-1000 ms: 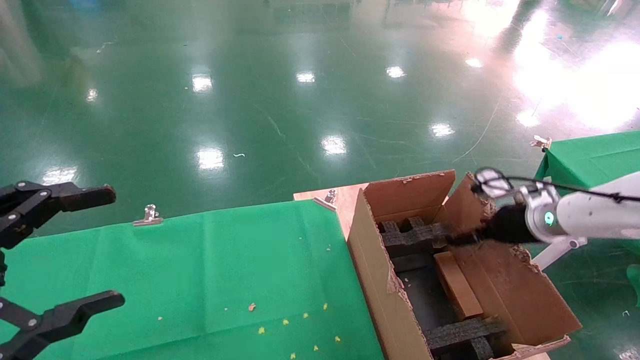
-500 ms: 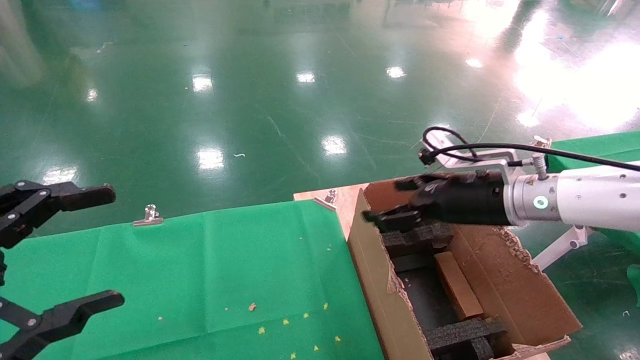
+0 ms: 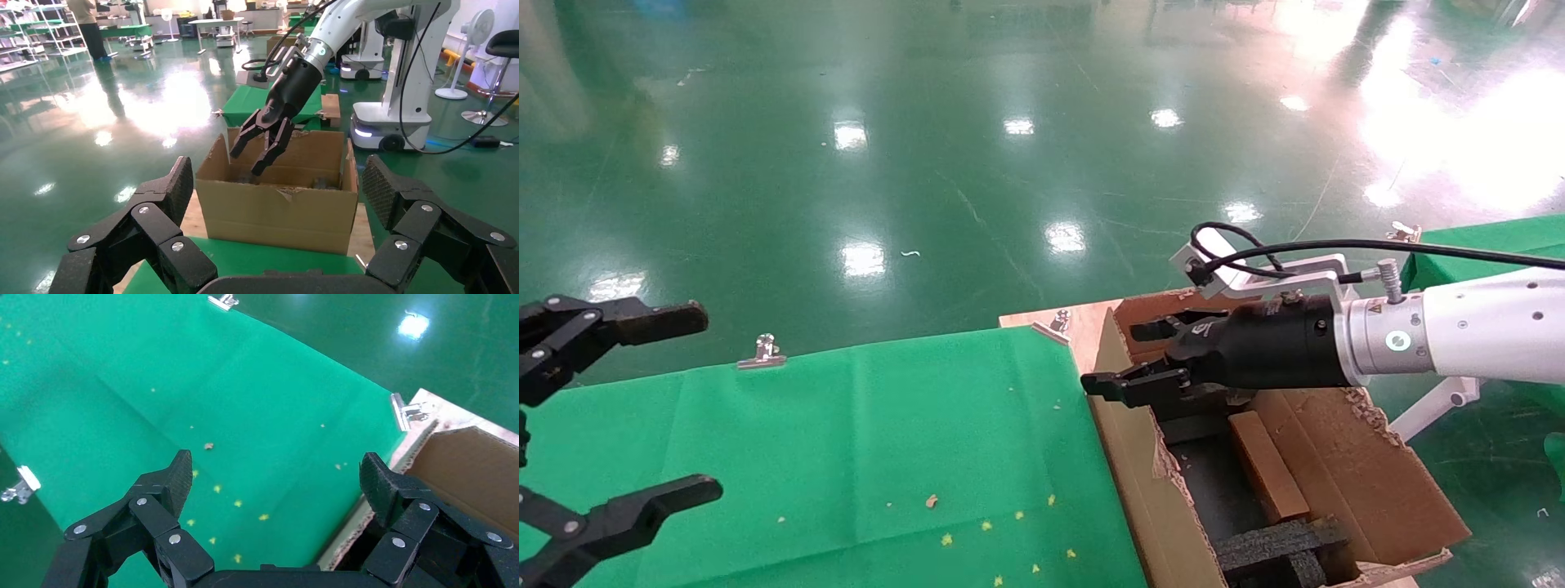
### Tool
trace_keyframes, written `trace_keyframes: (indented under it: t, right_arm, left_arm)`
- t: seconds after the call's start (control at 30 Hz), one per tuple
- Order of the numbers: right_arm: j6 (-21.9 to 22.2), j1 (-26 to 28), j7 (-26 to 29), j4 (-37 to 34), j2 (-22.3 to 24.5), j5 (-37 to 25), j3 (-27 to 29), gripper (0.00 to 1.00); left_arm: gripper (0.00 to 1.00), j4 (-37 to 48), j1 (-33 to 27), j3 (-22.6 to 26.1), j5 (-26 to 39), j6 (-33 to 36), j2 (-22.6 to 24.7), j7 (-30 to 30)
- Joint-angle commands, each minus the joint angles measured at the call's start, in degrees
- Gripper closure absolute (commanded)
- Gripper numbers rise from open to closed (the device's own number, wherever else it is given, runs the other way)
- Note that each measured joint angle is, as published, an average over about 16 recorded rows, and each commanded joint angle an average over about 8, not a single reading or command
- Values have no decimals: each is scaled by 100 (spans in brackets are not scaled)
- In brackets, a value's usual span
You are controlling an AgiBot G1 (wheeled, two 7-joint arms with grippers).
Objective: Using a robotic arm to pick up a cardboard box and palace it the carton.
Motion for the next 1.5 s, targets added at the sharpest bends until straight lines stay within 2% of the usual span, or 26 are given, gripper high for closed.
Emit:
trace_keyframes:
  t: [0.03, 1.5]
  right_arm:
    - [12, -19, 5, -5, -5, -19, 24, 0]
    - [-2712, -3183, -1968, 121, -857, 377, 5543, 0]
  left_arm:
    - [0, 0, 0, 0, 0, 0, 0, 0]
    - [0, 0, 0, 1, -1, 0, 0, 1]
